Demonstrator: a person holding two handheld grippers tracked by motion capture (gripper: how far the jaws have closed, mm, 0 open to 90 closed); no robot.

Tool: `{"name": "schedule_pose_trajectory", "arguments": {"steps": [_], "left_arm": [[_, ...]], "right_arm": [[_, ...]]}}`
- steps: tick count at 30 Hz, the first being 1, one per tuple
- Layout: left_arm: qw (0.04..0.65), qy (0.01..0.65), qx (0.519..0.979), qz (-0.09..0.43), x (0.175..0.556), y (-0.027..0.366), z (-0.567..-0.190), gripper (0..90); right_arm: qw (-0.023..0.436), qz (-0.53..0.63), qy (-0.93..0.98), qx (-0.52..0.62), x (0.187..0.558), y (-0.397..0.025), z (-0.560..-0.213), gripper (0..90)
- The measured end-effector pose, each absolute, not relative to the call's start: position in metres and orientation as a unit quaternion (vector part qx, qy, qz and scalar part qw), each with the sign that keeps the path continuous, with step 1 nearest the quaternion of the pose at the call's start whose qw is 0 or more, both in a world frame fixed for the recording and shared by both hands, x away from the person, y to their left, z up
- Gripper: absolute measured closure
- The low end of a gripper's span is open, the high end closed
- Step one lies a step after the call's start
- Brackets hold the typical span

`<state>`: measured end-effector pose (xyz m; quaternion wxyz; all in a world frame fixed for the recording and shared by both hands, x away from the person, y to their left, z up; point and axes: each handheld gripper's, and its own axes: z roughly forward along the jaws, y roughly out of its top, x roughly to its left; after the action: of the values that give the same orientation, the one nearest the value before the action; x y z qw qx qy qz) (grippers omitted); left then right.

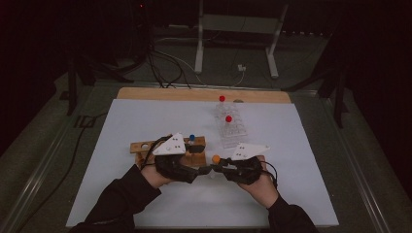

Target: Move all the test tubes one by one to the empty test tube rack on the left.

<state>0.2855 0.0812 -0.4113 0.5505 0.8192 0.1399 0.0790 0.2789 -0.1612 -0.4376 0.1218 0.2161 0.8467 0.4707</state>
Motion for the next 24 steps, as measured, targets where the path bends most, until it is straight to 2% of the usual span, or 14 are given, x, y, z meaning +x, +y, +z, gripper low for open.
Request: {"name": "schedule_pose_trajectory", "arguments": {"steps": [9, 18, 24], "left_arm": [[0.544, 0.133, 0.824, 0.083, 0.290, 0.068, -0.416, 54.6], [0.532, 0.131, 0.832, 0.083, 0.293, 0.059, -0.420, 70.1], [0.529, 0.120, 0.835, 0.093, 0.292, 0.059, -0.420, 71.8]], "right_arm": [[0.119, 0.472, 0.847, 0.213, 0.278, -0.160, -0.438, 74.4], [0.117, 0.473, 0.847, 0.212, 0.278, -0.159, -0.438, 74.4], [0.114, 0.474, 0.847, 0.212, 0.278, -0.159, -0.438, 74.3]]}}
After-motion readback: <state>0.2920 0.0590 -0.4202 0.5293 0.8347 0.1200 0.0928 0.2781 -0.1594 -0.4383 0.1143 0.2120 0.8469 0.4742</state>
